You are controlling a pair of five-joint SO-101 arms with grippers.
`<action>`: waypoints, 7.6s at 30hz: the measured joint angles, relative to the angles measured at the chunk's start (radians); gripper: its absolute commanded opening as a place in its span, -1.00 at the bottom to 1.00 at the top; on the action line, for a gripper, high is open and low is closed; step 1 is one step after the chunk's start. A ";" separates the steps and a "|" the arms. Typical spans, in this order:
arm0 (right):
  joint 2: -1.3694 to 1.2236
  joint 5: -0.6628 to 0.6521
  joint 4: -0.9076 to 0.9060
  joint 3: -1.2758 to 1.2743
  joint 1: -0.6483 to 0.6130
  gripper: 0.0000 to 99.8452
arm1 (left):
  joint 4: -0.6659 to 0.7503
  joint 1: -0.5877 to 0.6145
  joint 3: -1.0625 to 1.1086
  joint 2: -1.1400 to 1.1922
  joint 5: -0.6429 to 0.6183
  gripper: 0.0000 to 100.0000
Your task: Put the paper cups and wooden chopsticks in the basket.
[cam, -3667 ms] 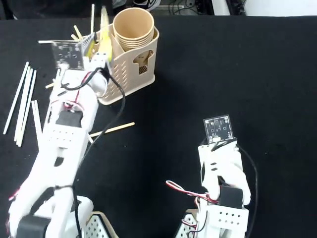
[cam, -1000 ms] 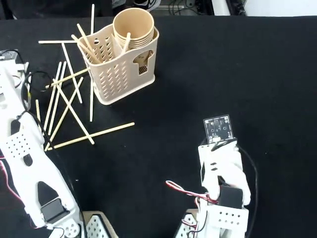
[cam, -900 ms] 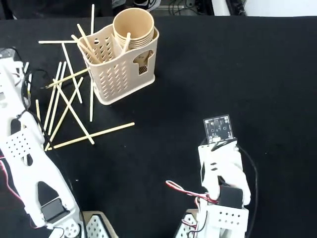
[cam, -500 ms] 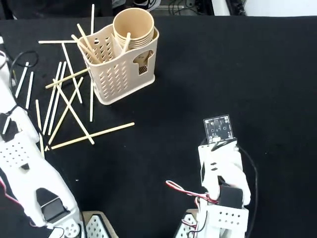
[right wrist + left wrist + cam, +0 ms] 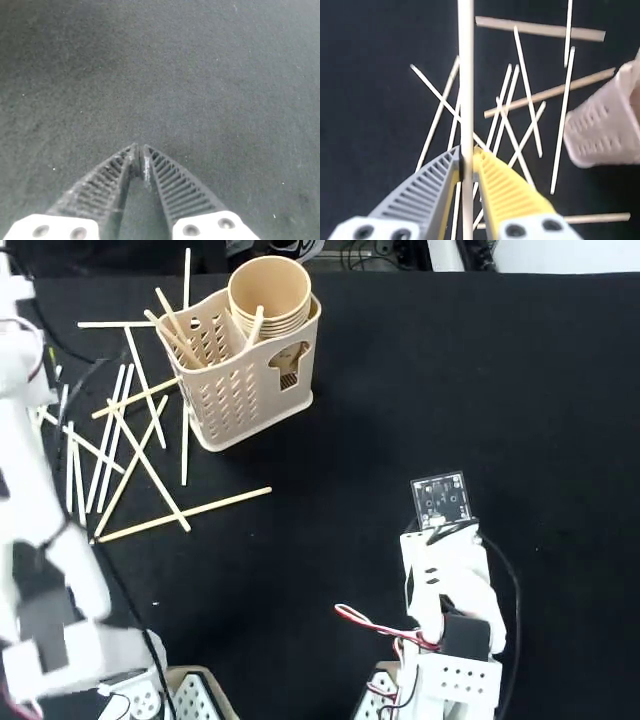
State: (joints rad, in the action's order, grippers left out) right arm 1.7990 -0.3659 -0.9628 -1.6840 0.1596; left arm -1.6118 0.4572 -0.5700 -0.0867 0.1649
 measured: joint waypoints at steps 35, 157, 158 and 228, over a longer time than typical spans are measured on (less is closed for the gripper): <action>0.000 0.000 0.000 0.000 0.000 -0.97 | 1.832 -0.474 1.395 -0.310 -0.279 -0.94; -0.462 0.256 0.167 0.321 -0.597 -0.97 | 1.390 -0.454 0.858 -0.396 -0.333 -0.94; -0.437 0.256 0.158 0.318 -0.597 -0.97 | 1.363 -0.454 0.833 -0.397 -0.334 -0.94; -0.592 0.199 0.212 0.315 -0.661 -0.97 | -0.146 0.439 -0.554 1.065 0.028 -0.94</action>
State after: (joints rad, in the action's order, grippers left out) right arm 1.2068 -0.1665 -0.7511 -1.3694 -0.5017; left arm -1.7576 0.8961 -1.1239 0.9782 0.1926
